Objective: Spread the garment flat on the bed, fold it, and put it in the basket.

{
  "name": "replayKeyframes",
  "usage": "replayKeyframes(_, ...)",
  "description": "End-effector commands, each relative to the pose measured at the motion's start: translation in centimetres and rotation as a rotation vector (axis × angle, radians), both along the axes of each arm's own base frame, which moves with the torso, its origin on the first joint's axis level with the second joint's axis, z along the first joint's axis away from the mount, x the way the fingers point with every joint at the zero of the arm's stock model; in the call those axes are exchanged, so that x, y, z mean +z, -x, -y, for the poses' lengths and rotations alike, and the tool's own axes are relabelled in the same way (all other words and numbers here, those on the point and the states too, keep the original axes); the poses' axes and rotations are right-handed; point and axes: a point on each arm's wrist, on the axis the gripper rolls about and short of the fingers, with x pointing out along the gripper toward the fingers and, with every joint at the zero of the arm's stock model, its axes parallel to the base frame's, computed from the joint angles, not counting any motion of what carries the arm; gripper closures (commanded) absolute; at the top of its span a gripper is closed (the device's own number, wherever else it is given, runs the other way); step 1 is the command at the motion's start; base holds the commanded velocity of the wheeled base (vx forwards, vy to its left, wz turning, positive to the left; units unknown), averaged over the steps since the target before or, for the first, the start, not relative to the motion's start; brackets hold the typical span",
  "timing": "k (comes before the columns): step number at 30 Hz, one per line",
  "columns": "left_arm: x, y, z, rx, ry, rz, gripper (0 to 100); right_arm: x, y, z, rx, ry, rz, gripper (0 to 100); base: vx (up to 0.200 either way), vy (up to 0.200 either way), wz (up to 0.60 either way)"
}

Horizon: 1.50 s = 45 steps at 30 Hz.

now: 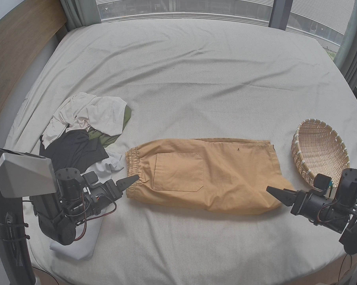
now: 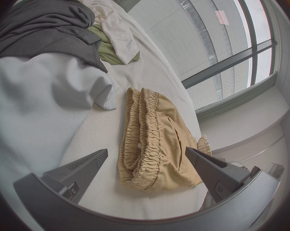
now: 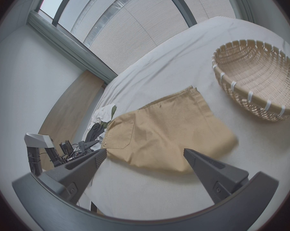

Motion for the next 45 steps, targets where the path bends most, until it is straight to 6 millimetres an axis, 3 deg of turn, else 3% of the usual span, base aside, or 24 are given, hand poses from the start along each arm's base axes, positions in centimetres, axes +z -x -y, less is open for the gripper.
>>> replayKeyframes(1, -0.2, -0.2, 0.1, -0.002, -0.001, 0.001, 0, 1.4, 1.3, 0.9, -0.021, -0.017, 0.063, 0, 0.0, 0.0, 0.0)
replayKeyframes(4, -0.2, -0.2, 0.1, -0.003, -0.001, 0.001, 0, 1.9, 1.5, 1.3, -0.034, -0.024, 0.079, 0, 0.0, 0.0, 0.0)
replayKeyframes(12, -0.1, -0.4, 0.4, -0.01, 0.004, 0.01, 0, 3.3, -0.2, 1.8, -0.044, -0.05, 0.146, 0, 0.0, 0.0, 0.0)
replayKeyframes(23, -1.4, -1.8, 3.5, -0.042, 0.0, 0.032, 0, 4.8, -2.2, 1.3, -0.046, -0.088, 0.198, 0, 0.0, 0.0, 0.0)
replayKeyframes(45, -1.7, -2.5, 2.1, 0.022, -0.008, 0.025, 0, 4.7, -2.4, 1.1, -0.038, -0.098, 0.188, 0, 0.0, 0.0, 0.0)
